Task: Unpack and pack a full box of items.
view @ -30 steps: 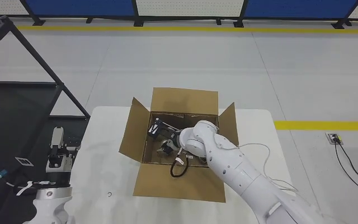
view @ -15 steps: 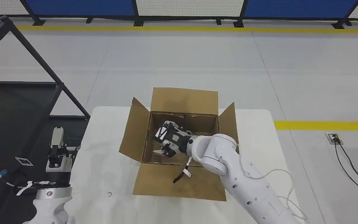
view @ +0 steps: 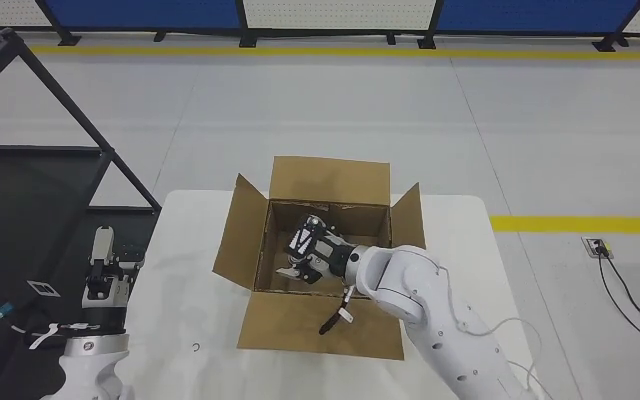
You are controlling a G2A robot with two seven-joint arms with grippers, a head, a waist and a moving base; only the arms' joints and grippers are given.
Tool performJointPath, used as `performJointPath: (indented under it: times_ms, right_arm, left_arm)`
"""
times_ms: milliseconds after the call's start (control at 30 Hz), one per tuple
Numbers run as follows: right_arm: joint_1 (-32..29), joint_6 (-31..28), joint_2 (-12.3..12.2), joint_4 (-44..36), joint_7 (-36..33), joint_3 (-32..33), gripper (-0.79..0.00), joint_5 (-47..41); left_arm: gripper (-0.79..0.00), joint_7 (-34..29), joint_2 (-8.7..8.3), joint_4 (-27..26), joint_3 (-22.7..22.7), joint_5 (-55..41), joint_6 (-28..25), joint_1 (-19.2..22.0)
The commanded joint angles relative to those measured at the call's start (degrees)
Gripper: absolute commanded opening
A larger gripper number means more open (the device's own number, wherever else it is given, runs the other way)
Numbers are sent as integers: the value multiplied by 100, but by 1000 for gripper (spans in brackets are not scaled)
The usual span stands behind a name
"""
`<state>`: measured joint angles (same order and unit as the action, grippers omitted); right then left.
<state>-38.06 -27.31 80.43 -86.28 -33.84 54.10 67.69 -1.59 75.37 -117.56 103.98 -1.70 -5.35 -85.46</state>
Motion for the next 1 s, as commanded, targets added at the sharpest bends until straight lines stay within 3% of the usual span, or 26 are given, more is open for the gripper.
performJointPath:
  times_ms: [0, 433, 633, 900, 967]
  right_arm:
    - [-2, 0, 0, -4, 0, 1, 0, 0]
    - [-251, 138, -46, -532, 226, 304, 0, -223]
    - [-816, 308, -156, -1430, 476, 1019, 0, -797]
    - [-1825, -84, -343, -2323, 800, 2203, 0, -1852]
    - [-1825, -84, -343, -2323, 800, 2203, 0, -1852]
  left_arm:
    - [0, 0, 0, 0, 0, 0, 0, 0]
    - [0, -306, -17, -2, -54, 42, 21, -41]
    - [0, -659, -45, 83, -179, 261, -49, 13]
    - [0, -1388, -102, 234, -260, 230, -208, 194]
    - [0, -1692, -129, 222, -218, 243, -332, 191]
